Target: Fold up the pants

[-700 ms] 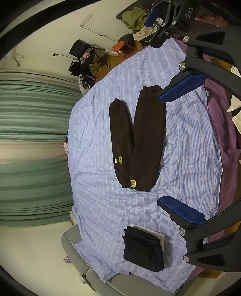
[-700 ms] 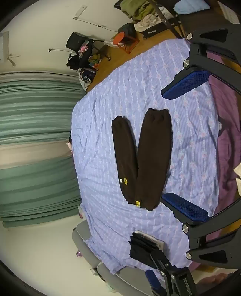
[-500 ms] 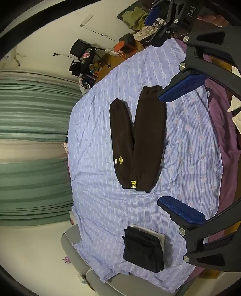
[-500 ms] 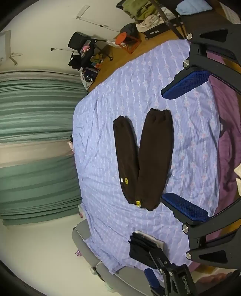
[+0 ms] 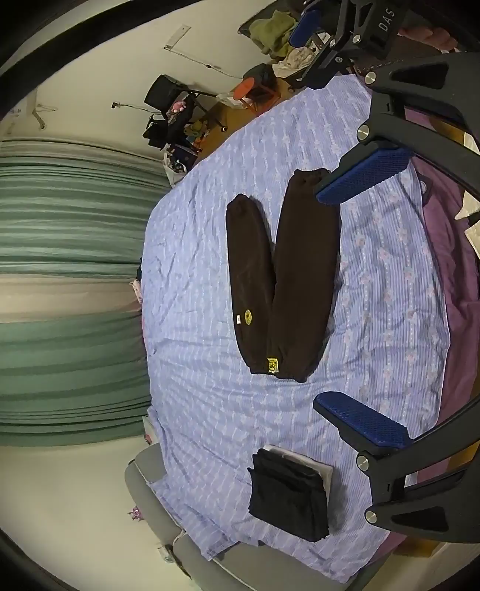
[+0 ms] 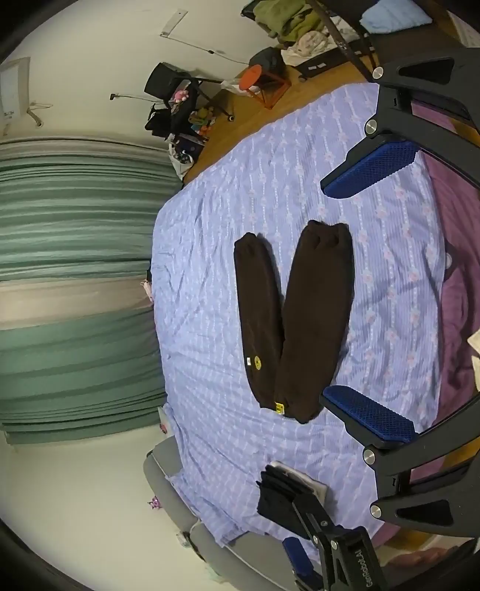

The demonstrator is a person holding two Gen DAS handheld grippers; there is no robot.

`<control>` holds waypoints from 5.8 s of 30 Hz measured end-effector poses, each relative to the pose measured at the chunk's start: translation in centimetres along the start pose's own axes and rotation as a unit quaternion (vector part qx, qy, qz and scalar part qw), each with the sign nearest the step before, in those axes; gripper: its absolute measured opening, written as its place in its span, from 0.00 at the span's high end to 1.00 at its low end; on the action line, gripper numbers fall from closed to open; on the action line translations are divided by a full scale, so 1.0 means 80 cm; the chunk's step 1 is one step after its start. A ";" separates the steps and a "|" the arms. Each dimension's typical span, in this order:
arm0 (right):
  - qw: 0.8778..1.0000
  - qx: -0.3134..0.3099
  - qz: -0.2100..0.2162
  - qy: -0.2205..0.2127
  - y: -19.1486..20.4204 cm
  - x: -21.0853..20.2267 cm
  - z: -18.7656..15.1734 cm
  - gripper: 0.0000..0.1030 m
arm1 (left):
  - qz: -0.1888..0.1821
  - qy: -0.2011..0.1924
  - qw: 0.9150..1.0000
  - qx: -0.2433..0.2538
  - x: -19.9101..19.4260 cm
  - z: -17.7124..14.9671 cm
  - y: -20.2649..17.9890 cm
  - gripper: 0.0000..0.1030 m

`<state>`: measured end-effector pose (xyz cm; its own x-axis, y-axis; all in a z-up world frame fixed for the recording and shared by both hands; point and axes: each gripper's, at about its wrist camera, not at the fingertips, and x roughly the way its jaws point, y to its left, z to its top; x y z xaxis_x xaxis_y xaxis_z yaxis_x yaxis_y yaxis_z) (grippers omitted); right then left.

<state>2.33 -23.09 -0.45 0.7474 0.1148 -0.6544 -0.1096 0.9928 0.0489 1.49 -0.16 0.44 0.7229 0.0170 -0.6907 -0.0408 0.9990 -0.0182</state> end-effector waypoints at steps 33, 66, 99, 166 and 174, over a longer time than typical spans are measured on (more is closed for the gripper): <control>1.000 -0.011 0.004 -0.007 0.001 0.005 0.002 0.00 | 0.008 -0.009 1.000 -0.005 -0.002 0.006 -0.002 0.00; 1.000 -0.010 0.008 -0.003 -0.002 0.014 0.004 0.00 | 0.010 -0.020 1.000 -0.005 -0.003 0.007 -0.012 0.00; 0.997 -0.015 0.062 0.046 -0.186 0.511 0.127 0.16 | 0.077 0.029 0.997 0.002 0.450 0.123 -0.179 0.00; 0.970 0.158 -0.097 0.158 -0.224 0.420 -0.071 0.25 | 0.054 0.196 0.978 -0.054 0.431 -0.068 -0.097 0.00; 0.952 0.245 -0.025 0.182 -0.152 0.400 -0.105 0.25 | 0.066 0.176 0.975 -0.122 0.425 -0.079 0.058 0.00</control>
<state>22.08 -31.77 -28.36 0.4581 0.1356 -0.8785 0.3046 0.9045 0.2984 21.48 4.82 -27.70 0.4204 0.0861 -0.9032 -0.3107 0.9490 -0.0542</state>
